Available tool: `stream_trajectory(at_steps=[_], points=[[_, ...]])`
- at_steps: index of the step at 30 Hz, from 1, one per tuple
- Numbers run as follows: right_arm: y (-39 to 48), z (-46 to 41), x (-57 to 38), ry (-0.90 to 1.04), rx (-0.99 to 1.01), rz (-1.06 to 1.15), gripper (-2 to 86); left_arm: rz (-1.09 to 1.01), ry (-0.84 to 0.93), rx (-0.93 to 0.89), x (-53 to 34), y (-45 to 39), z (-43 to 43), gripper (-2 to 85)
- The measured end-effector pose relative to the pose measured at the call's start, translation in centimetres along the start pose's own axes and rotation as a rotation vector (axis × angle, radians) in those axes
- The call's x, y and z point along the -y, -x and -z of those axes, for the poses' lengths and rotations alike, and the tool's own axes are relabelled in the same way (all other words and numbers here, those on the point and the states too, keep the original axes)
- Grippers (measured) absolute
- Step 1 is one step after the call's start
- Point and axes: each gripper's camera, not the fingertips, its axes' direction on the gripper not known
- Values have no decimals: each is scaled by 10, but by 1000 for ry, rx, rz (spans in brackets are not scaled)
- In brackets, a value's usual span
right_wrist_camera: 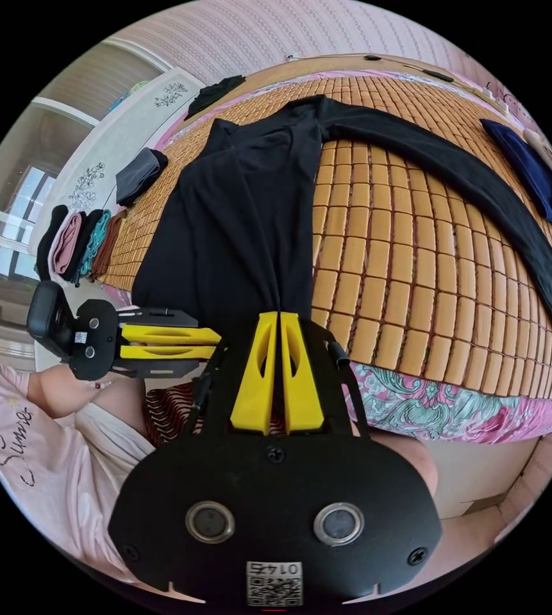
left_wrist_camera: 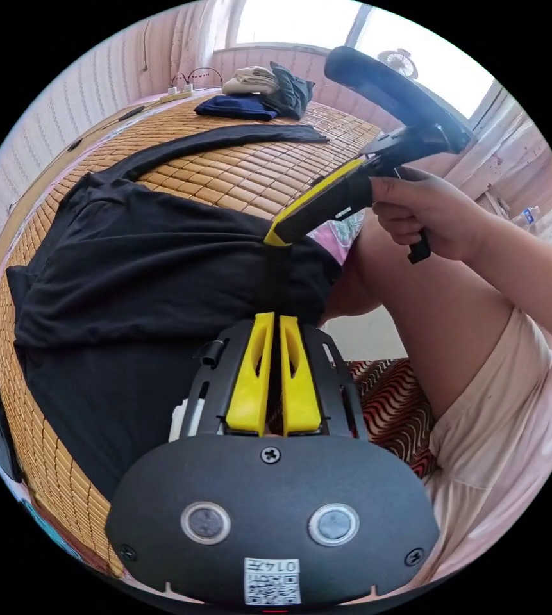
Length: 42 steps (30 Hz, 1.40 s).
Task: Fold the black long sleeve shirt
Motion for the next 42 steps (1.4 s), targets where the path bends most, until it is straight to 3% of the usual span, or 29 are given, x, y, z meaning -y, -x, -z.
stream_trajectory(at_steps=[9,15,19,27,33,42], points=[[-21,11,-16,50,109,45,1,-72,7,-84,29,-12,22,-9],[-36,2,-29,74,133,33,1,8,119,-133,51,-4,-19,-1],[-47,20,-45,34,123,32,3,-45,87,-204,64,-18,-14,11],[-148,127,-60,-574,-332,-301,64,-197,-23,-228,107,-20,27,34],[-205,114,-109,-607,-475,-617,91,-259,-115,-106,178,7,47,63],[-247,126,-135,-632,-485,-724,135,-347,-32,-26,333,11,18,83]])
